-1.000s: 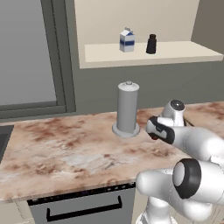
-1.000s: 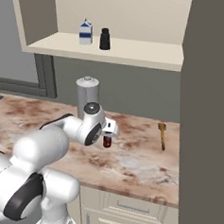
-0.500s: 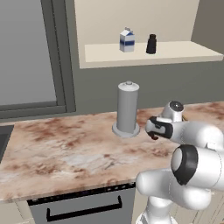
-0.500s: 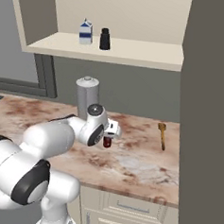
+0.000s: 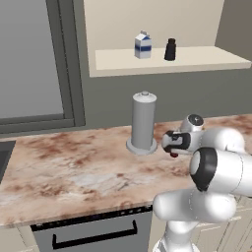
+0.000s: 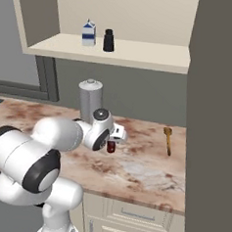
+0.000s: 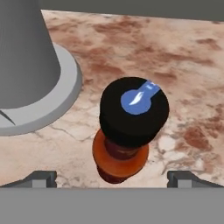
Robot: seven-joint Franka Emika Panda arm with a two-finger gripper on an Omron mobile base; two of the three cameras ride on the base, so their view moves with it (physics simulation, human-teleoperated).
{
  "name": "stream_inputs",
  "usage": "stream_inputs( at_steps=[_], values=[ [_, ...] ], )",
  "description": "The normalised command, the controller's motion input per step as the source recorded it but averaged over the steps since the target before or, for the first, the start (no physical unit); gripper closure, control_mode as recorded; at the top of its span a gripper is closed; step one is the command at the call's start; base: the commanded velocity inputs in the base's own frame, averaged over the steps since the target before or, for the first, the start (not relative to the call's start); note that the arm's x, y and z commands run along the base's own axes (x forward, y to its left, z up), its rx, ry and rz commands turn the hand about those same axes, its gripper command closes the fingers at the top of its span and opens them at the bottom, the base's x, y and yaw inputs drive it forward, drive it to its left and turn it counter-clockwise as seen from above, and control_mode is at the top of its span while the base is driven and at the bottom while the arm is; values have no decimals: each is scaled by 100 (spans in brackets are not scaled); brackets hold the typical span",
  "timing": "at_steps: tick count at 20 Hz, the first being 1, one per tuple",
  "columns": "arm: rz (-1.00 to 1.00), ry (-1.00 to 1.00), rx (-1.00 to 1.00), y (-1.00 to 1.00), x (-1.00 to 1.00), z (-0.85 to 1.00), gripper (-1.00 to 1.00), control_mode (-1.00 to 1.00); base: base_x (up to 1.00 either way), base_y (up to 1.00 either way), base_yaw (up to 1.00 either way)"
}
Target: Pick the condiment bottle and shaker from the counter and place them in the cabinet.
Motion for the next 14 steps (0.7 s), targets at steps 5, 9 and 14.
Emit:
stream_inputs(
  at_steps=[5, 9, 14],
  values=[
    [0, 0, 0, -6, 15, -6, -100, -100, 0, 0, 0],
    [0, 0, 0, -6, 8, -5, -100, -100, 0, 0, 0],
    [0, 0, 0, -3, 8, -5, -100, -100, 0, 0, 0]
  ],
)
